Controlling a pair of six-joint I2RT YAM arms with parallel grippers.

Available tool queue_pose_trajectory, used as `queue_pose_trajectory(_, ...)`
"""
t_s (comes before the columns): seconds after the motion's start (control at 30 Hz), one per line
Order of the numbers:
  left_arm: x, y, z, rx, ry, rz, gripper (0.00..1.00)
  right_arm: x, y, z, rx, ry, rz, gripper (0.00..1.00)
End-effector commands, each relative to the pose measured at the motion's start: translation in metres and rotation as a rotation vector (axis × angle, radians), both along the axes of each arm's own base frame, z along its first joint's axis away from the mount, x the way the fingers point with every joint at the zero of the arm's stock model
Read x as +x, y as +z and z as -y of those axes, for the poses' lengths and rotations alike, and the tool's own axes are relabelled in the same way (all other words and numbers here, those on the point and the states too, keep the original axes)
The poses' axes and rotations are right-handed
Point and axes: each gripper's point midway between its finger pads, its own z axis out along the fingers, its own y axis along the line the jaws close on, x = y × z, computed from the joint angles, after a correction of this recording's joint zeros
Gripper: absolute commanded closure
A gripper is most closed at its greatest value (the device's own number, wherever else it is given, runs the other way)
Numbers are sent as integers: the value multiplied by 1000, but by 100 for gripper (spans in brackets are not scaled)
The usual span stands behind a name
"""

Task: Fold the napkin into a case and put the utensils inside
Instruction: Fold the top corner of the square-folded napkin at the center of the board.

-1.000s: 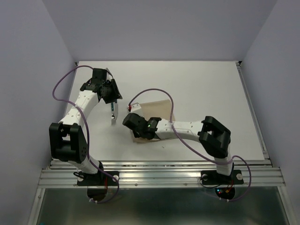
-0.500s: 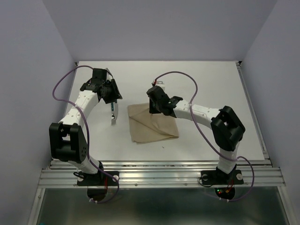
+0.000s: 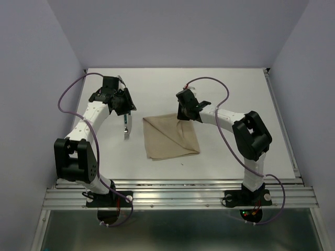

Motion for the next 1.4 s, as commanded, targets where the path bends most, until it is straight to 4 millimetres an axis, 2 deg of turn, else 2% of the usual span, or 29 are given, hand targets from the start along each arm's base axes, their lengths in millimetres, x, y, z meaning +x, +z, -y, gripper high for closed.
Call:
queue_pose_trajectory(0.0,-8,14,-2,-2,-8,35,49,14,8,-9,35,-1,36,90)
queue_pose_trajectory(0.23,-9,14,-2,-3,-7,33,49,18,1,-10,22,-1,32,90)
queue_pose_trajectory(0.43,-8,15,-2,-4,-4,32,49,27,5,-1,11,-22,50,89)
queue_pose_trajectory(0.87,-9,15,-3,1,-6,32,49,40,12,0,-5,-14,86,87)
queue_pose_trajectory(1.03,-8,16,-2,-1,-6,33,49,42,9,-1,-10,-9,84,87)
queue_pose_trajectory(1.27,-9,17,-2,-3,-7,33,49,47,8,11,-25,-37,89,87)
queue_pose_trajectory(1.33,-8,17,-2,-5,-6,32,49,47,7,10,-22,-32,85,82)
queue_pose_trajectory(1.37,-8,17,-1,-7,-8,33,49,46,7,10,-21,-30,84,75)
